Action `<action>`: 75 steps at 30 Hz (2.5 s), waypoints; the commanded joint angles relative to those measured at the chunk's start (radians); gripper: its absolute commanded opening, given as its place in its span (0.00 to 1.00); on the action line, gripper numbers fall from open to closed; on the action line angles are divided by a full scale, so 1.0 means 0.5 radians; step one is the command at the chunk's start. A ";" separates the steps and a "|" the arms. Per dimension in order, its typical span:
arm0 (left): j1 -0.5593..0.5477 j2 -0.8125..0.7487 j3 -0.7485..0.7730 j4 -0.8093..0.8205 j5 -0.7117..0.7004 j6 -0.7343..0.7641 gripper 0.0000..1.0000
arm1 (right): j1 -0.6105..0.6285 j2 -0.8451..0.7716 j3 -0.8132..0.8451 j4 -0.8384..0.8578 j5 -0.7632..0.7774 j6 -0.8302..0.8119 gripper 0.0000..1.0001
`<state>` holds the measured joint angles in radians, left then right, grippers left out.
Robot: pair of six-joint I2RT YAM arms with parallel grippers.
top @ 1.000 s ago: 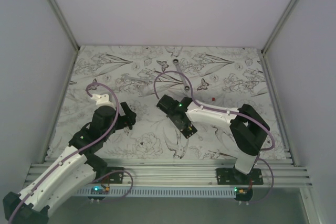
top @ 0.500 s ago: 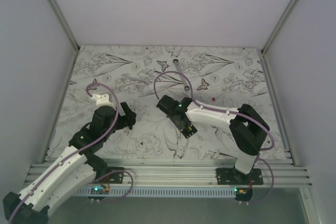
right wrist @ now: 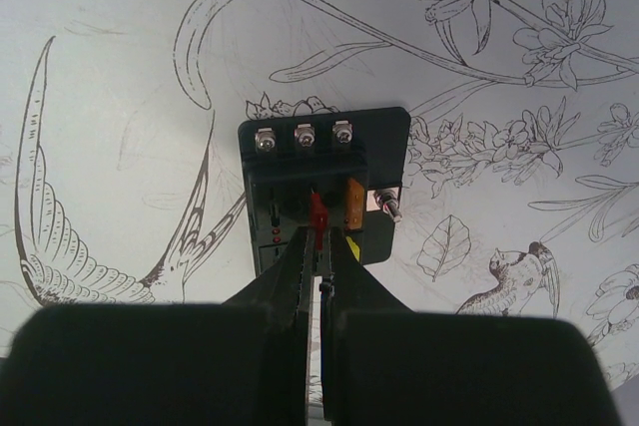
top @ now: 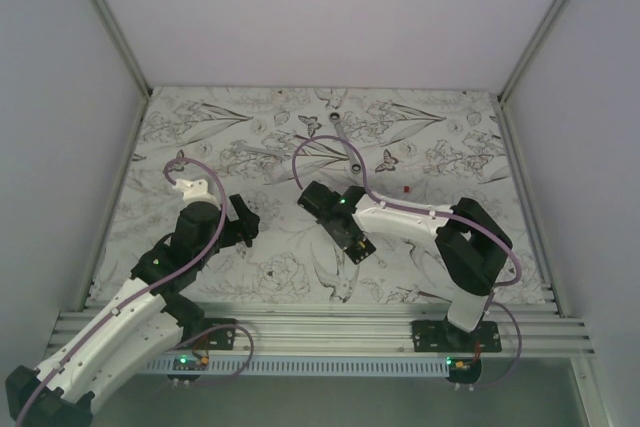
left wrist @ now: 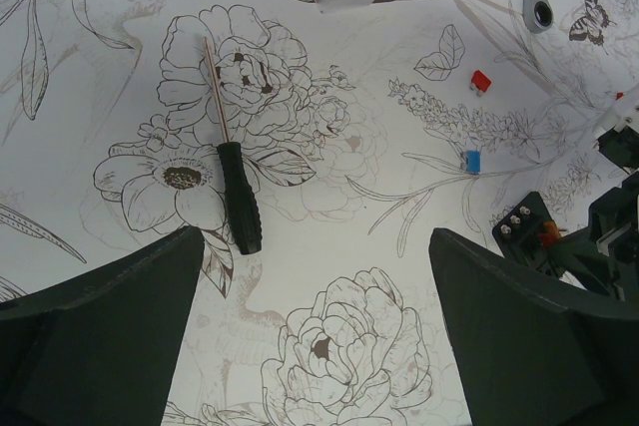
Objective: Snap on the fuse box
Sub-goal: Install the fuse at the fuse box base.
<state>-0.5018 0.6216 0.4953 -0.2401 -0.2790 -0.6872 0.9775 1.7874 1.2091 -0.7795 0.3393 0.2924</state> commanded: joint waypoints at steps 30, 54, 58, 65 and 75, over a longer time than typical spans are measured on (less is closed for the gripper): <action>0.016 -0.004 -0.012 -0.033 -0.010 -0.007 1.00 | -0.030 0.242 -0.011 -0.008 -0.172 -0.193 0.00; 0.016 -0.013 -0.018 -0.035 -0.006 -0.018 1.00 | -0.016 0.274 0.051 0.031 -0.229 -0.059 0.00; 0.016 -0.015 -0.018 -0.034 -0.002 -0.018 1.00 | 0.027 0.320 0.106 -0.015 -0.183 -0.048 0.00; 0.016 -0.020 -0.018 -0.035 0.006 -0.025 1.00 | 0.048 0.182 0.045 -0.025 -0.223 -0.006 0.05; 0.016 -0.021 -0.018 -0.035 0.012 -0.025 1.00 | 0.043 0.071 0.007 0.015 -0.120 0.036 0.21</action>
<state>-0.5018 0.6212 0.4953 -0.2401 -0.2787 -0.6952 0.9871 1.8244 1.2201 -0.7937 0.3061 0.2737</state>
